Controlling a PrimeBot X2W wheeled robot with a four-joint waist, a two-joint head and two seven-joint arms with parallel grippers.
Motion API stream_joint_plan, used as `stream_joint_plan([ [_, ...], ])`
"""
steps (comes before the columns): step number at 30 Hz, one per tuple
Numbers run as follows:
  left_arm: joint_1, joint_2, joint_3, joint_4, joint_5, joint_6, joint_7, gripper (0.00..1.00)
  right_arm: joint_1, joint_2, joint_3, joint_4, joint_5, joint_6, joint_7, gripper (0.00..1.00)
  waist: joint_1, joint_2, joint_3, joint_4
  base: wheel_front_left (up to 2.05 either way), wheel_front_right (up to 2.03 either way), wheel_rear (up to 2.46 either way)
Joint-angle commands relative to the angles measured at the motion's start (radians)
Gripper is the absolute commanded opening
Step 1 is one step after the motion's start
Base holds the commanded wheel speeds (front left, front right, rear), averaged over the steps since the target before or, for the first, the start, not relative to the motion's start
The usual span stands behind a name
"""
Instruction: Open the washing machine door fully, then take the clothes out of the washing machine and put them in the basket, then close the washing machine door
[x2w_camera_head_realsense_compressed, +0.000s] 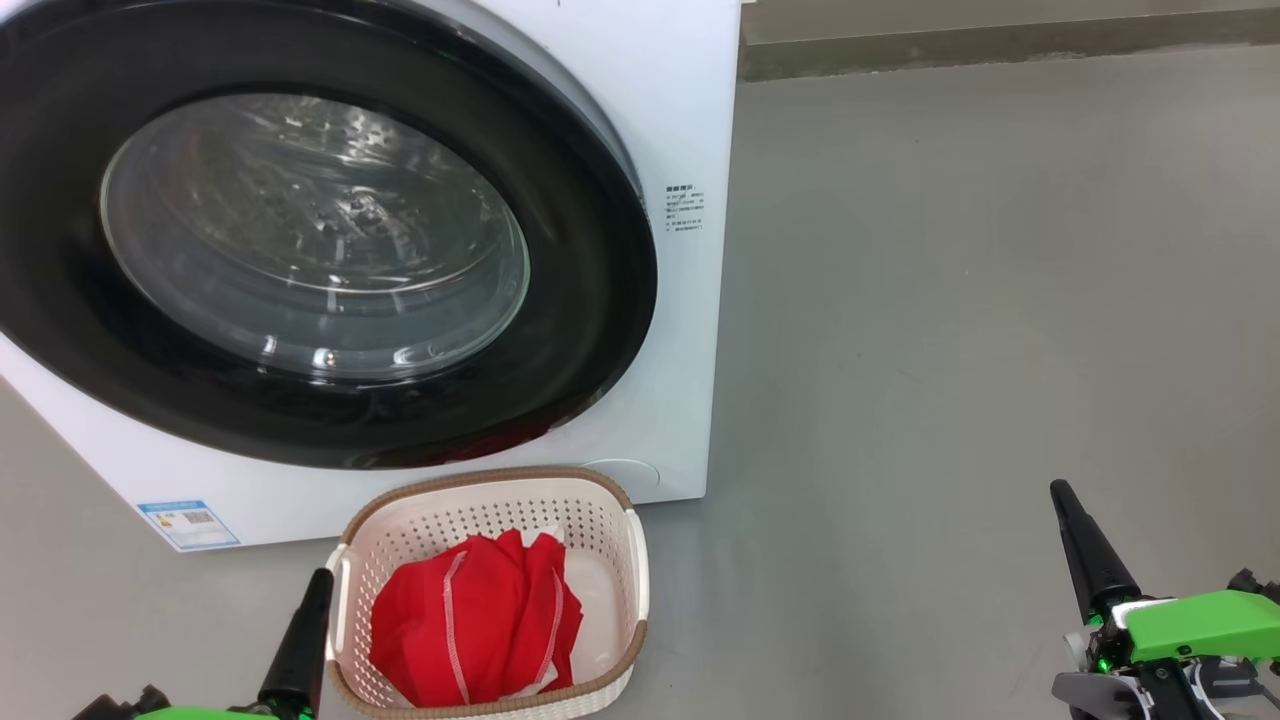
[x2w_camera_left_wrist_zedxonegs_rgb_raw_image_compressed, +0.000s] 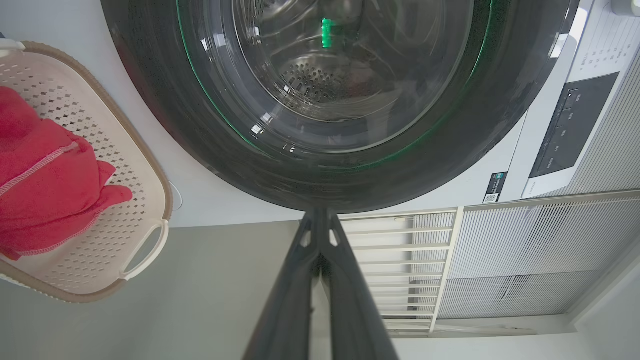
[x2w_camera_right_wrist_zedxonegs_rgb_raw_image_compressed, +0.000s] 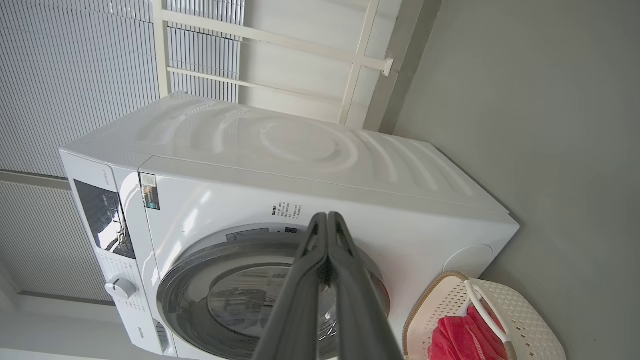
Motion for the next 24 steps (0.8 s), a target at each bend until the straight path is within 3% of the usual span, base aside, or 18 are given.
stream_joint_plan([
  [1,-0.052,0.010,0.036,-0.027,-0.028,-0.007,0.009,0.00,-0.049,-0.007,0.013,-0.031,0.034,-0.001,0.011,0.00,0.0000,0.0000,-0.001,-0.001,0.00,0.00,0.00],
  [8,-0.061,0.009,0.042,-0.028,-0.092,-0.007,0.027,0.00,-0.059,-0.004,0.005,-0.034,0.088,-0.001,0.029,0.00,0.0000,0.0000,-0.004,-0.004,0.00,0.00,0.00],
  [24,-0.061,0.008,0.045,-0.028,-0.090,-0.007,0.029,0.00,-0.059,-0.003,0.002,-0.034,0.086,-0.001,0.031,0.00,0.0000,0.0000,-0.004,-0.004,0.00,0.00,0.00],
])
